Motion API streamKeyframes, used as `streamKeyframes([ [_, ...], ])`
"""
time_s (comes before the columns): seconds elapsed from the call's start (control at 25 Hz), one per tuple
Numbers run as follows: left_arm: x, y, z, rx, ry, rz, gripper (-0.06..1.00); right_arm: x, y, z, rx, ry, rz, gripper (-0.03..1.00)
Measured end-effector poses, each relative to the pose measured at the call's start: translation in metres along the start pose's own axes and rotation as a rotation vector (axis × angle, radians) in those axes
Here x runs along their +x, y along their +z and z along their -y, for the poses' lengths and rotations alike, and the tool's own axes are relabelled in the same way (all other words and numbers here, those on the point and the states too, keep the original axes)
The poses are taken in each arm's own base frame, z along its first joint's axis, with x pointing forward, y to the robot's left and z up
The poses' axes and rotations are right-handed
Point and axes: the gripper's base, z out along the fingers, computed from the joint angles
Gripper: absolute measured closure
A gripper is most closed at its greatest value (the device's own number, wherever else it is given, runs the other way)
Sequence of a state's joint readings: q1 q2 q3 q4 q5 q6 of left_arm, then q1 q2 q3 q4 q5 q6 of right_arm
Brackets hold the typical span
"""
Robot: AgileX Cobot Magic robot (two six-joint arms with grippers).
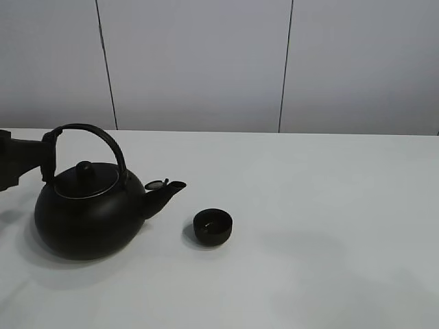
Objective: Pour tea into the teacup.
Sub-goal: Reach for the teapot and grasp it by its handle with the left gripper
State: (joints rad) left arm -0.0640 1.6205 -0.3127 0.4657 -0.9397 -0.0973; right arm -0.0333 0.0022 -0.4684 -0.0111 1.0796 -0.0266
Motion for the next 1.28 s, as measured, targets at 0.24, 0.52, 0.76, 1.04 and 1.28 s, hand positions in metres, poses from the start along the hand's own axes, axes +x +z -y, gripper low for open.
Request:
streamKeyframes([
  [0.24, 0.006, 0.012, -0.003, 0.008, 0.011, -0.017, 0.47, 0.0, 0.0, 0.0, 0.0, 0.0, 0.0, 0.47],
  [0.52, 0.01, 0.037, -0.006, 0.027, 0.01, -0.021, 0.47, 0.0, 0.0, 0.0, 0.0, 0.0, 0.0, 0.47],
  [0.76, 0.01, 0.05, -0.003, 0.039, 0.007, -0.018, 0.57, 0.0, 0.0, 0.0, 0.0, 0.0, 0.001, 0.47],
  [1.04, 0.011, 0.051, -0.003, 0.039, 0.021, -0.019, 0.82, 0.0, 0.0, 0.0, 0.0, 0.0, 0.0, 0.47],
  [1.28, 0.01, 0.051, -0.004, 0.037, 0.027, -0.019, 0.82, 0.0, 0.0, 0.0, 0.0, 0.0, 0.0, 0.47],
])
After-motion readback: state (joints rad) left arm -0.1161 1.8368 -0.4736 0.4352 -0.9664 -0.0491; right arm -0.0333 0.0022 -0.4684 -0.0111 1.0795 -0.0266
